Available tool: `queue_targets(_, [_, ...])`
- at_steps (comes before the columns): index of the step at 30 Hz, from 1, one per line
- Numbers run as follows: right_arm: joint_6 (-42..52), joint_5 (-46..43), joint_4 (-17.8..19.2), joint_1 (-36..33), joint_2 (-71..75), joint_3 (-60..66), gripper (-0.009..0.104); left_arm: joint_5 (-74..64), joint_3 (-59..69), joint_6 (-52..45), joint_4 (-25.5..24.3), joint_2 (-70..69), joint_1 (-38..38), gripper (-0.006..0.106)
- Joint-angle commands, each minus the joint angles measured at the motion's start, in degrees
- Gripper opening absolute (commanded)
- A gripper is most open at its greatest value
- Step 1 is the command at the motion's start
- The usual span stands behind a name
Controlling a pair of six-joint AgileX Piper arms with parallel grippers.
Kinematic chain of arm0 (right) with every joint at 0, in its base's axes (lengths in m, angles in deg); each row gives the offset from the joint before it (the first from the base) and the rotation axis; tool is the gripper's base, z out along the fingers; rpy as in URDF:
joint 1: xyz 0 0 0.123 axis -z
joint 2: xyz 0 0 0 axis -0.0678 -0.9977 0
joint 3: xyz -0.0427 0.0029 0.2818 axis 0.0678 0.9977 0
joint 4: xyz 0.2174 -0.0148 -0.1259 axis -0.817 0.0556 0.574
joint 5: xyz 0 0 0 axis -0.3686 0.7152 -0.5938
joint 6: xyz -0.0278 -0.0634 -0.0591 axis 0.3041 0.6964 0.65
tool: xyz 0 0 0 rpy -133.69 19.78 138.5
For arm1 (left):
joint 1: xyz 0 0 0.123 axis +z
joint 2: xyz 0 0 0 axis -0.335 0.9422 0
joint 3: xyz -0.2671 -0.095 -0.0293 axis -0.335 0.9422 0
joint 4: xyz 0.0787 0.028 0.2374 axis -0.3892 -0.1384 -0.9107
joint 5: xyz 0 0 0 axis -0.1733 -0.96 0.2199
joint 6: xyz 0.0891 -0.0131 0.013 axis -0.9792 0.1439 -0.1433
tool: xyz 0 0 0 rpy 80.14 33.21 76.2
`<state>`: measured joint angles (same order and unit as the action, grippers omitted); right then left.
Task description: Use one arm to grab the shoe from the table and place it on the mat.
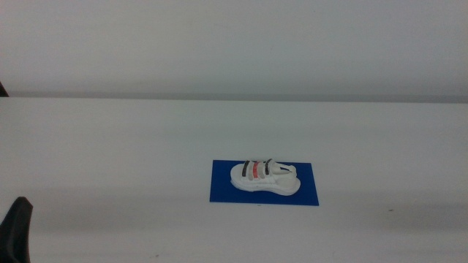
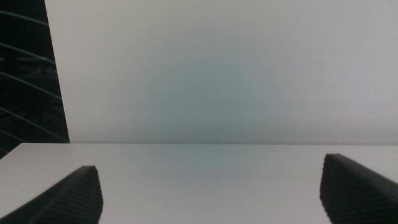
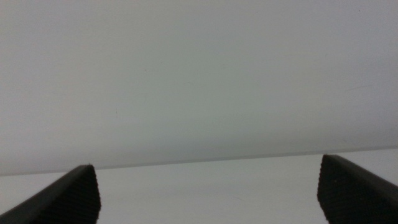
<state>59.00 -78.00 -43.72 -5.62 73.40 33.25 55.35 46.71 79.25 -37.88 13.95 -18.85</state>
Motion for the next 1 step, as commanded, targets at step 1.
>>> queue_targets(1, [0.04, -0.37, 0.13, 0.48, 2.18, 2.47, 0.093, 0.66, 2.44, 0.33, 0.12, -2.35, -0.14, 0.094])
